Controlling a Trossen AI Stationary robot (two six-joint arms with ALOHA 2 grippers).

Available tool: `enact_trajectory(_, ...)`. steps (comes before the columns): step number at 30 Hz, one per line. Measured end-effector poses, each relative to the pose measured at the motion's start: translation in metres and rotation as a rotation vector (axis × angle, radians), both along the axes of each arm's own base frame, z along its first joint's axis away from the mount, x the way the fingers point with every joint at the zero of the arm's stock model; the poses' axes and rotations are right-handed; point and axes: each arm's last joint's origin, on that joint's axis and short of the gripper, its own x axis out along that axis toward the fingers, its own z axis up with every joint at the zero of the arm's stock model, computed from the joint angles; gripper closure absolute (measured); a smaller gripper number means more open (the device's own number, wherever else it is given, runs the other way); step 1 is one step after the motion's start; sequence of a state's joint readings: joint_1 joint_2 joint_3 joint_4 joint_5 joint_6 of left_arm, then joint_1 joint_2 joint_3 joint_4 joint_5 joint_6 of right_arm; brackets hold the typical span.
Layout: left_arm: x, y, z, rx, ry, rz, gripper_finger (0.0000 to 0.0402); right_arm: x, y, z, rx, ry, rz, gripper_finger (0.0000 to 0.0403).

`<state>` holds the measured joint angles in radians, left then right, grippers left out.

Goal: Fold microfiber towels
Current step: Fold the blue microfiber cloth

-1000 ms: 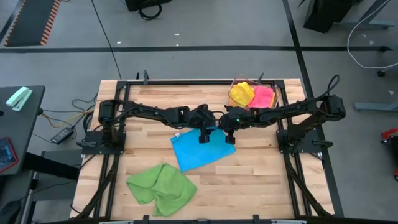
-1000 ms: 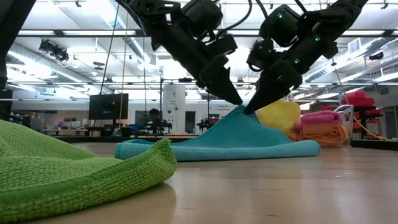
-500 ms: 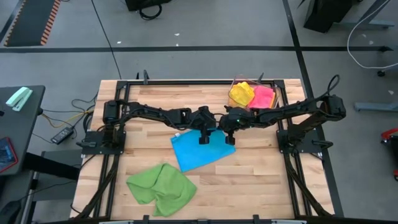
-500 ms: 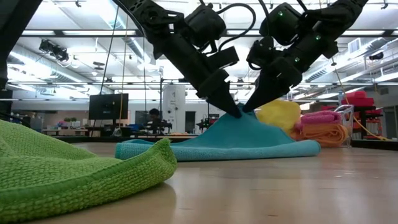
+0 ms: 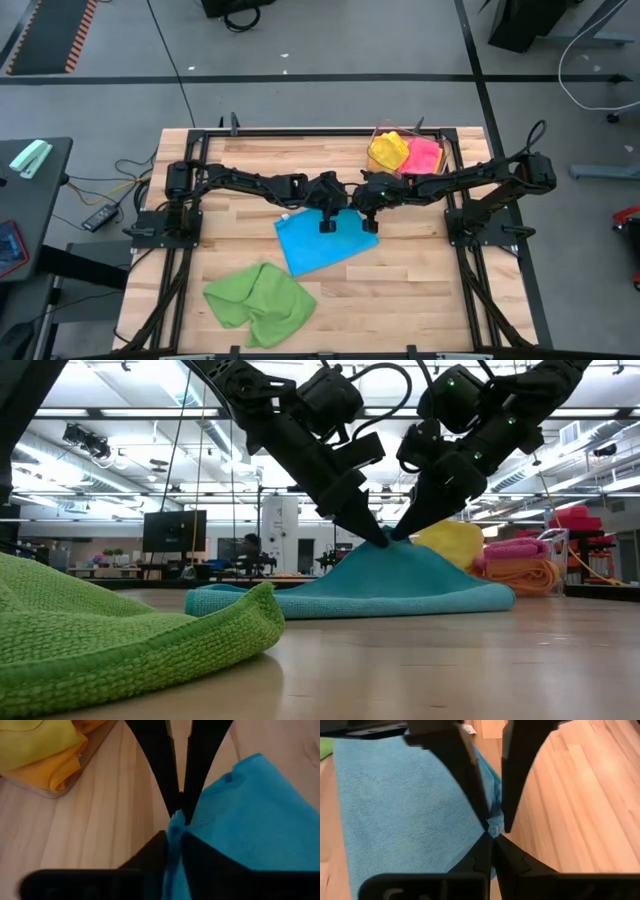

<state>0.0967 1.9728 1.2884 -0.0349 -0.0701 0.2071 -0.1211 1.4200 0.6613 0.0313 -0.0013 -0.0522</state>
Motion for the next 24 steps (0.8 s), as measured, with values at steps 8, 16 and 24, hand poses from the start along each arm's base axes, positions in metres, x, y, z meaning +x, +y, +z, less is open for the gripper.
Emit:
enact_trajectory(8, -0.002, 0.001, -0.002, 0.019, 0.04, -0.012, 0.038, -0.012, 0.006, 0.007, 0.044, 0.072, -0.002, 0.0312)
enact_trajectory(16, -0.004, 0.0, -0.004, 0.049, 0.069, -0.046, 0.0388, -0.024, 0.007, -0.003, 0.131, 0.12, -0.09, 0.0193)
enact_trajectory(24, -0.005, -0.003, -0.005, 0.079, 0.1, -0.084, 0.0389, -0.037, 0.015, -0.035, 0.3, 0.196, -0.163, 0.0117)
